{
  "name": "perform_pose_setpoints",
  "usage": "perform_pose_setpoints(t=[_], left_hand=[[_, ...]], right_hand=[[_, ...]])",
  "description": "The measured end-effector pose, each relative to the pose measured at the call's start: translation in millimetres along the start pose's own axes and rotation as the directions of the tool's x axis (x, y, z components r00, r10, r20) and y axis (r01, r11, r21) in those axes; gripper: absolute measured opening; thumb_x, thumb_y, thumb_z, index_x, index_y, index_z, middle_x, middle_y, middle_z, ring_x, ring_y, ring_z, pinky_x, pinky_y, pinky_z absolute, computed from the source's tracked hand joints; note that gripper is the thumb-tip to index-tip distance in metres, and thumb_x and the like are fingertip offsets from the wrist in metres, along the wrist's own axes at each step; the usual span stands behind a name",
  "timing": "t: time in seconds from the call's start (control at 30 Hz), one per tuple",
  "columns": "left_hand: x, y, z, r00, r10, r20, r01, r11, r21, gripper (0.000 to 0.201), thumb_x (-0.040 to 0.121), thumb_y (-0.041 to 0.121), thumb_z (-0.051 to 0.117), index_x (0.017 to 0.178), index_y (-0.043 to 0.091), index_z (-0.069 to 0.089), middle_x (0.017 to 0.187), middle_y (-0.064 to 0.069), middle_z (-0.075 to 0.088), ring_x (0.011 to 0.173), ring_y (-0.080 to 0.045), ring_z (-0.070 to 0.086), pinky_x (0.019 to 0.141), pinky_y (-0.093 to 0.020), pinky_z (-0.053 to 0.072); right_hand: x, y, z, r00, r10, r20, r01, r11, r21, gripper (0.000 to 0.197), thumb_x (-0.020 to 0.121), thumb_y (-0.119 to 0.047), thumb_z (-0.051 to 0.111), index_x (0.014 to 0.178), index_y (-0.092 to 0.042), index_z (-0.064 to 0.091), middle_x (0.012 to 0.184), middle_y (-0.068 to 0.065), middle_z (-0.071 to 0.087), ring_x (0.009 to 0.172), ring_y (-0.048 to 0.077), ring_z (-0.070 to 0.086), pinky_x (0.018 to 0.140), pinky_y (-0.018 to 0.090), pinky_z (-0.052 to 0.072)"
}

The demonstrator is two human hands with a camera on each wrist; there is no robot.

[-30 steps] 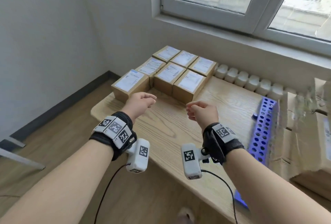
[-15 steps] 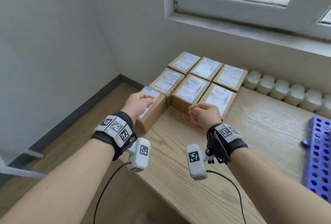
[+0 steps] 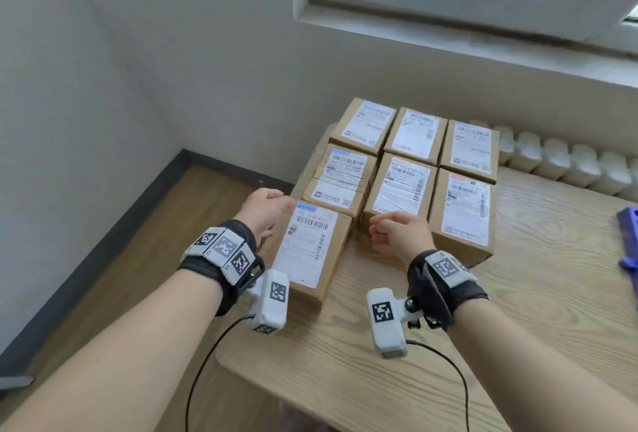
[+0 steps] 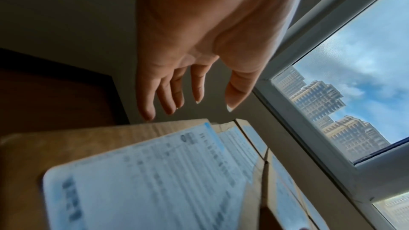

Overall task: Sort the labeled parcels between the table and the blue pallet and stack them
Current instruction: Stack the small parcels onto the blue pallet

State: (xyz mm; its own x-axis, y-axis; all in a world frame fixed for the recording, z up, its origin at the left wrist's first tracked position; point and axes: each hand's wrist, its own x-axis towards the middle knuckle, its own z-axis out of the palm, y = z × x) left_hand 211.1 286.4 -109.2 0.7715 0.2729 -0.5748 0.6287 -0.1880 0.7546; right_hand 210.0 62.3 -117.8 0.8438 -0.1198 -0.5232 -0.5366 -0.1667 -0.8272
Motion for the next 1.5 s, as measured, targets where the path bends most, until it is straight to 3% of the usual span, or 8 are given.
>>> perform_pose_setpoints(t=[0.33,0.47,0.57,0.77,0.87,1.1,1.27,1.5], left_hand=[[34,-29,1,0.932,-0.120,0.342,0.105,0.993,0.062,0.031,0.092,0.041,0.056,0.113,0.019,0.064,0.107,0.001,0.072,0.092,-0.016,0.063,0.069,-0.032,0.037],[36,-26,-3,0.923,-0.119,0.367,0.104,0.993,0.060,0.022,0.094,0.040,0.055,0.106,0.023,0.062,0.097,0.006,0.071,0.087,-0.009,0.060,0.071,-0.032,0.037],[36,-26,-4,0.911,-0.128,0.392,0.110,0.992,0.070,0.019,0.094,0.041,0.054,0.099,0.025,0.062,0.098,0.006,0.071,0.089,-0.009,0.061,0.072,-0.033,0.038],[34,-31,-3,0.908,-0.117,0.403,0.103,0.993,0.056,0.026,0.094,0.043,0.054,0.103,0.021,0.065,0.100,0.003,0.073,0.094,-0.014,0.065,0.083,-0.039,0.041],[32,-33,-3,0.909,-0.112,0.402,0.092,0.993,0.068,0.027,0.094,0.041,0.054,0.107,0.020,0.064,0.100,0.002,0.073,0.095,-0.015,0.065,0.088,-0.042,0.043],[8,-35,-5,0.921,-0.094,0.379,0.072,0.995,0.070,0.019,0.095,0.035,0.056,0.104,0.019,0.063,0.097,0.000,0.072,0.089,-0.012,0.066,0.069,-0.030,0.052],[-19,-29,7,0.921,-0.070,0.384,0.042,0.996,0.080,0.024,0.095,0.036,0.055,0.108,0.018,0.062,0.101,0.000,0.071,0.093,-0.013,0.065,0.071,-0.030,0.052],[-85,-4,68,0.913,0.062,0.403,-0.129,0.982,0.141,0.030,0.094,0.037,0.057,0.115,0.015,0.057,0.101,0.001,0.067,0.088,-0.010,0.062,0.064,-0.026,0.049]], right_hand=[[10,29,44,0.983,0.158,-0.092,-0.155,0.987,0.047,0.029,0.088,0.004,0.047,0.071,-0.009,0.066,0.080,0.015,0.066,0.071,0.024,0.063,0.078,0.042,0.058],[9,27,52,0.978,0.199,-0.068,-0.195,0.978,0.069,0.028,0.091,0.004,0.043,0.075,-0.009,0.063,0.080,0.014,0.064,0.064,0.021,0.063,0.060,0.030,0.057],[6,26,54,0.974,0.223,-0.052,-0.218,0.973,0.078,0.023,0.091,0.004,0.043,0.084,-0.008,0.062,0.082,0.012,0.063,0.066,0.021,0.064,0.060,0.029,0.058],[-1,28,56,0.973,0.230,-0.028,-0.227,0.969,0.094,0.017,0.091,-0.006,0.049,0.089,-0.014,0.063,0.088,0.011,0.066,0.082,0.026,0.066,0.084,0.039,0.056],[-7,29,55,0.970,0.241,-0.024,-0.236,0.964,0.118,0.016,0.091,-0.008,0.049,0.093,-0.014,0.064,0.089,0.009,0.066,0.084,0.025,0.066,0.086,0.039,0.056],[-25,36,44,0.976,0.216,-0.024,-0.213,0.972,0.098,0.022,0.090,-0.012,0.051,0.103,-0.013,0.068,0.081,0.004,0.062,0.077,0.019,0.060,0.084,0.035,0.052],[-42,41,24,0.981,0.192,0.004,-0.190,0.967,0.168,0.022,0.090,-0.013,0.055,0.107,-0.010,0.068,0.076,0.004,0.061,0.080,0.021,0.059,0.090,0.039,0.053],[-91,53,-54,0.991,0.118,-0.067,-0.094,0.952,0.293,0.017,0.092,-0.014,0.054,0.103,-0.012,0.066,0.074,0.003,0.058,0.071,0.017,0.057,0.074,0.029,0.052]])
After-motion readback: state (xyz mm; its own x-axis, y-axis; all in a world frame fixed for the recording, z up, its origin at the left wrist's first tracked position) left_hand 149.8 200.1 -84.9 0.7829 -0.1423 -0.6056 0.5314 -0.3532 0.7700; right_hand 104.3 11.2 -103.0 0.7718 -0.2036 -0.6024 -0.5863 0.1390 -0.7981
